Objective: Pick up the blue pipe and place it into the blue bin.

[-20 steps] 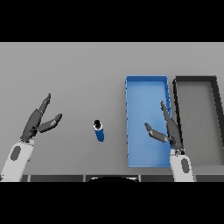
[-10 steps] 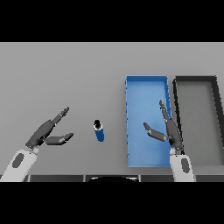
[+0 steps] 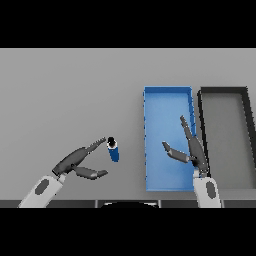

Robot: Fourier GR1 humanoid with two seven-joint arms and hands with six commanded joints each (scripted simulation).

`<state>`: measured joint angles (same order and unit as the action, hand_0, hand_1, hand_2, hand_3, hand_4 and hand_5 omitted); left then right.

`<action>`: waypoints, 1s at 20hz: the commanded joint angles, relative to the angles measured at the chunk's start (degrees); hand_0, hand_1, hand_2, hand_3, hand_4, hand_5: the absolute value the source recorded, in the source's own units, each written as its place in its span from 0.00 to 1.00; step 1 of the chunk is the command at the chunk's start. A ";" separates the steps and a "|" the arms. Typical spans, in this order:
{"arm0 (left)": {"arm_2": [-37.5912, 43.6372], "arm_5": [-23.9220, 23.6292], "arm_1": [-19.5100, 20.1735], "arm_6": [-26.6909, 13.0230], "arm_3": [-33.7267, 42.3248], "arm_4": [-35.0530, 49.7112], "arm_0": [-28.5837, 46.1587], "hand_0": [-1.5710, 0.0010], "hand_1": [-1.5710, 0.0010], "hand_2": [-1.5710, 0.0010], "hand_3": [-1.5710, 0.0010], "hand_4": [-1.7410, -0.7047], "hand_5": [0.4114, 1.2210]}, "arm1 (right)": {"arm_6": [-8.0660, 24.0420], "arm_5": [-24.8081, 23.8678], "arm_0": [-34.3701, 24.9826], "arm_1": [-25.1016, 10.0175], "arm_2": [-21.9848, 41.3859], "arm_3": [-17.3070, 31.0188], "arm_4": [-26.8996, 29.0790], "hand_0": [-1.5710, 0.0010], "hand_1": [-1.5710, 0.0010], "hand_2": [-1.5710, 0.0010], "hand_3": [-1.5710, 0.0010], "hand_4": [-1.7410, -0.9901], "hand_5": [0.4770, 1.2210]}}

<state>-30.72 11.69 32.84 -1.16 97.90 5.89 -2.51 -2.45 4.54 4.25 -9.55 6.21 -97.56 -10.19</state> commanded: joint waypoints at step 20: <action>-1.14 -2.79 -20.40 6.29 -18.82 0.26 -8.33 0.97 0.84 0.73 0.78 0.46 0.33 | -1.60 0.21 1.41 0.03 -0.99 -0.62 1.38 1.00 1.00 1.00 1.00 0.73 0.11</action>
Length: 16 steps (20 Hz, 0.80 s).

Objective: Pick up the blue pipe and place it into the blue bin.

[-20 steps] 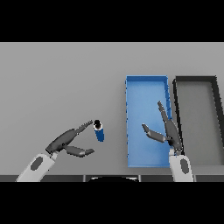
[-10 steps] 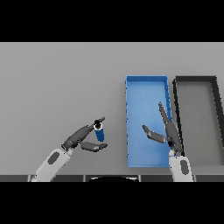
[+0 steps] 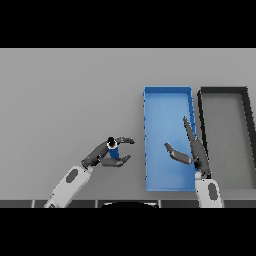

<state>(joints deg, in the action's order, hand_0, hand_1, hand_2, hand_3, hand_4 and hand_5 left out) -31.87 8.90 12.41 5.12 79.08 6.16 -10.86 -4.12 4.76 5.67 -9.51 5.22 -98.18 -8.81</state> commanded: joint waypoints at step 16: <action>-2.33 -2.72 -3.92 7.28 6.43 -2.68 2.10 0.03 0.03 0.02 0.03 0.25 0.98 | 0.88 -0.58 -0.26 0.00 0.33 1.09 -1.41 1.00 1.00 1.00 1.00 0.78 0.10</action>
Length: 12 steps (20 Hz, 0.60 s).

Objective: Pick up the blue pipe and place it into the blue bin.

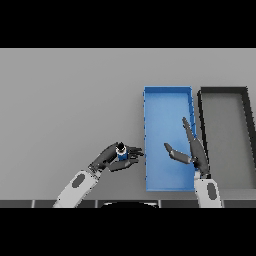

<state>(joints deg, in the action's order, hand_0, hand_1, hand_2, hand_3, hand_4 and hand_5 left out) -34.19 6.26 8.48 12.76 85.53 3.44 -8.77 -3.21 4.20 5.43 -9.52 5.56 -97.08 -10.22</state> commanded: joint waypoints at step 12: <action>0.59 2.73 -3.02 -8.89 5.72 -1.04 -4.33 0.00 0.00 0.00 0.00 0.26 1.00 | -1.07 -0.41 0.55 -0.72 -0.24 0.00 -0.97 1.00 1.00 1.00 1.00 0.82 0.14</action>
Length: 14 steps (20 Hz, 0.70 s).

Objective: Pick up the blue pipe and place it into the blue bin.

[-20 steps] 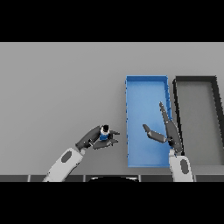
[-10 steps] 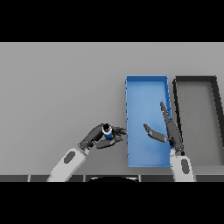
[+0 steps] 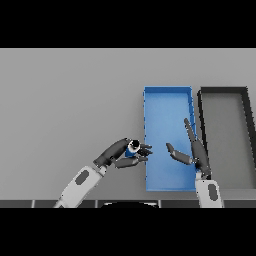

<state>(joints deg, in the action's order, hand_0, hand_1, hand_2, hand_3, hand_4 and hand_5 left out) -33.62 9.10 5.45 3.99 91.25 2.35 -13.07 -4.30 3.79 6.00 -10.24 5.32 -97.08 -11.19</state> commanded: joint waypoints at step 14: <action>2.56 3.21 -0.83 -0.66 0.40 -1.72 1.04 0.00 0.00 0.00 0.00 0.26 1.00 | -6.69 5.13 2.10 0.00 -1.83 -8.85 11.92 1.00 0.99 0.99 1.00 0.76 0.16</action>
<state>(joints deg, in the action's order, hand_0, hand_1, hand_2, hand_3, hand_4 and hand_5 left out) -31.07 12.40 4.60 3.31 91.64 0.56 -12.04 -11.17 8.93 8.06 -10.26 3.48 -105.94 0.75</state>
